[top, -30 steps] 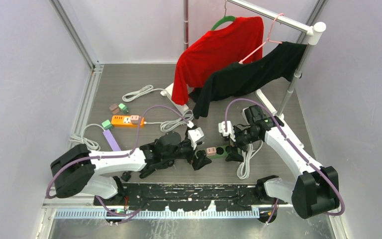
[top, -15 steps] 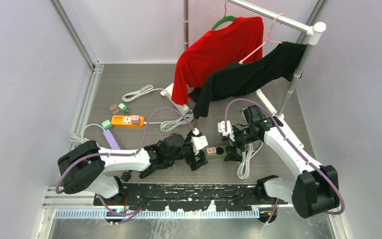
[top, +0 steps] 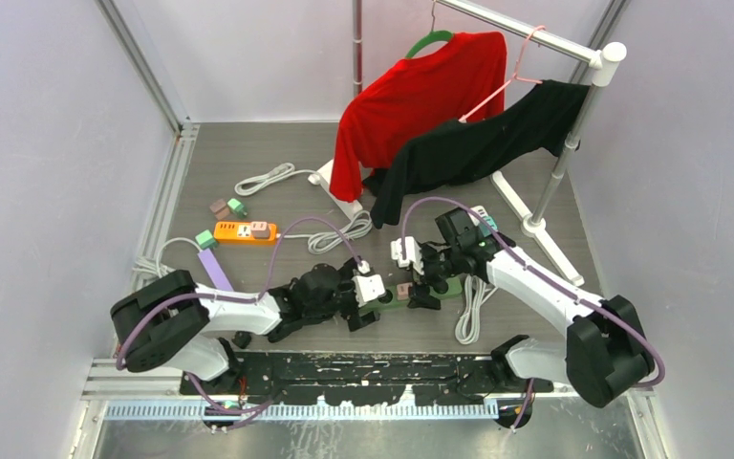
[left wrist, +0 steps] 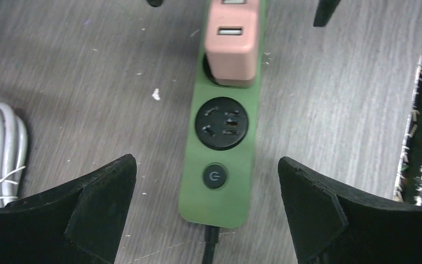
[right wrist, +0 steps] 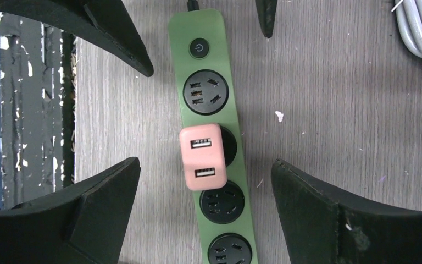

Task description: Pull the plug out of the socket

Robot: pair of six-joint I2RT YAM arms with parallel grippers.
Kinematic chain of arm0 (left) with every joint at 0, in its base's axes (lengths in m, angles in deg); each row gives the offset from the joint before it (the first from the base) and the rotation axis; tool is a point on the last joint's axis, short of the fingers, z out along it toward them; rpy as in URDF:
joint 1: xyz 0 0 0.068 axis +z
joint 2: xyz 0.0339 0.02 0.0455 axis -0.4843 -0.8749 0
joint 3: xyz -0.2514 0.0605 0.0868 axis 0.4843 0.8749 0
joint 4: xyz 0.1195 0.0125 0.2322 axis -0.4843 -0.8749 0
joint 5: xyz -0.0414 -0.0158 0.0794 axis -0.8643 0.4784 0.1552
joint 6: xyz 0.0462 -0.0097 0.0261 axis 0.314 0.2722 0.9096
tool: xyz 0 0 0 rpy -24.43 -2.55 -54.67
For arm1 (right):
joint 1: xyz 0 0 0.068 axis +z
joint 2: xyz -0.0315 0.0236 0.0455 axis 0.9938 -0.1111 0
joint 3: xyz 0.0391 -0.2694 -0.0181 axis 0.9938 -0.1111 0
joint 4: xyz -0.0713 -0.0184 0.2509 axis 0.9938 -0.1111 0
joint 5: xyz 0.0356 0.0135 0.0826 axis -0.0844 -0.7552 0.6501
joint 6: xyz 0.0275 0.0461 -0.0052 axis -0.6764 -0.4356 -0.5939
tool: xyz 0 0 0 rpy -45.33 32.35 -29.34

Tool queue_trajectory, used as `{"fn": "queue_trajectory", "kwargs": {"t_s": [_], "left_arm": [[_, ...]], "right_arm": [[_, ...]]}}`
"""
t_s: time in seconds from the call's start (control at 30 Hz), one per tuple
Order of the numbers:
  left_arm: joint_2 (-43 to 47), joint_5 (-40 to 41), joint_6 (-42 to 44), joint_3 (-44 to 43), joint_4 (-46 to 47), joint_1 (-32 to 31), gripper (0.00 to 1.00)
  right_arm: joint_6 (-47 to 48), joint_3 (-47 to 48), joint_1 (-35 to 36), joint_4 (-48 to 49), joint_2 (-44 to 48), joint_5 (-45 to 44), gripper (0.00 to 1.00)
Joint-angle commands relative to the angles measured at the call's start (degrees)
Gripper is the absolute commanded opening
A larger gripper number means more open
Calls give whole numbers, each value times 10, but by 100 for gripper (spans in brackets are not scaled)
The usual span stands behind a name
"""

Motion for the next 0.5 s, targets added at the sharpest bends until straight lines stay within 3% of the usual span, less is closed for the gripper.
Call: {"fn": "queue_trajectory", "kwargs": {"t_s": [0.0,0.17,0.33,0.47], "left_arm": [[-14,3,-7,27,145,11,99],[-46,-12,-1,13,151,11,97],[-74,-25,-4,-6,140,10,82],[-102,-38,-9,-20,145,11,76]], "right_arm": [[-21,-5,12,49,-9,-18,91],[-19,-6,24,53,-22,-25,77],[-13,-9,28,53,-26,-18,59],[1,-13,30,51,-30,-12,47]]}}
